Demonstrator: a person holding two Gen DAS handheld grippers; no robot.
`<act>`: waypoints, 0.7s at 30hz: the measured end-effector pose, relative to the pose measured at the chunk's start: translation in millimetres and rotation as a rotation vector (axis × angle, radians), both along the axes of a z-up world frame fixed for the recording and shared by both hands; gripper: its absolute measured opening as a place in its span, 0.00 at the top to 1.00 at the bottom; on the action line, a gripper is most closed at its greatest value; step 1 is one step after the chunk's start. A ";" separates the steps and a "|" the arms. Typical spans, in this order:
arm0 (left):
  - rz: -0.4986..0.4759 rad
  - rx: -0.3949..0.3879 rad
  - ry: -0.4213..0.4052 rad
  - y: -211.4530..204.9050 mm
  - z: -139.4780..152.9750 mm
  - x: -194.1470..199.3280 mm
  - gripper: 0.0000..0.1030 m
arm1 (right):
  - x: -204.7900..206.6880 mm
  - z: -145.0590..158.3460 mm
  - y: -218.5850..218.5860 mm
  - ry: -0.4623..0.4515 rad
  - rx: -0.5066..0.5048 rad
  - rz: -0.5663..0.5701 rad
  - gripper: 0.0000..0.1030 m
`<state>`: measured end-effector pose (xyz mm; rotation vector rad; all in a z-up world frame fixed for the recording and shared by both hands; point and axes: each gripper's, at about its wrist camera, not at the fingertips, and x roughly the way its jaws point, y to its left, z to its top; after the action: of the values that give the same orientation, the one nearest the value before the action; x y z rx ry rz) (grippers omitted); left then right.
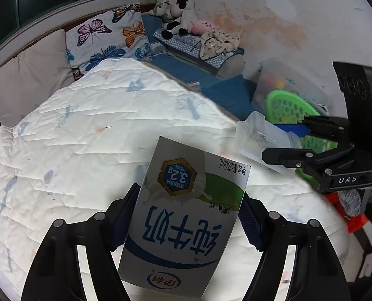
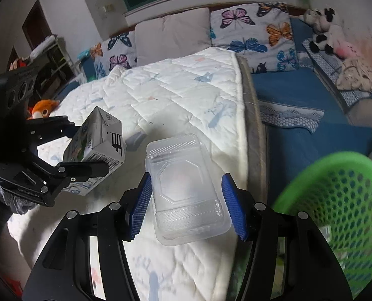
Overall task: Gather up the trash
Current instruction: 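Drop the plastic box into the basket with the right tool while the left tool drops the milk carton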
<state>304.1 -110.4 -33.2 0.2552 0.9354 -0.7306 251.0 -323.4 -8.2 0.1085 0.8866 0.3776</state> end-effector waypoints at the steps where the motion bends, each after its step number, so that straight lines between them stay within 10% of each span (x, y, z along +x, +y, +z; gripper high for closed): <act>1: -0.004 -0.005 0.000 -3.1 1.5 -3.3 0.31 | -6.4 2.3 -6.0 -0.004 0.007 -0.014 0.44; 21: -0.108 -0.106 0.005 -107.7 29.2 -53.2 0.31 | -72.4 -9.7 -121.5 0.031 0.008 -0.287 0.44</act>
<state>250.9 -218.1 -3.9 0.2115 0.8897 -0.8779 178.7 -444.8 -17.9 0.2465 0.8859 0.1119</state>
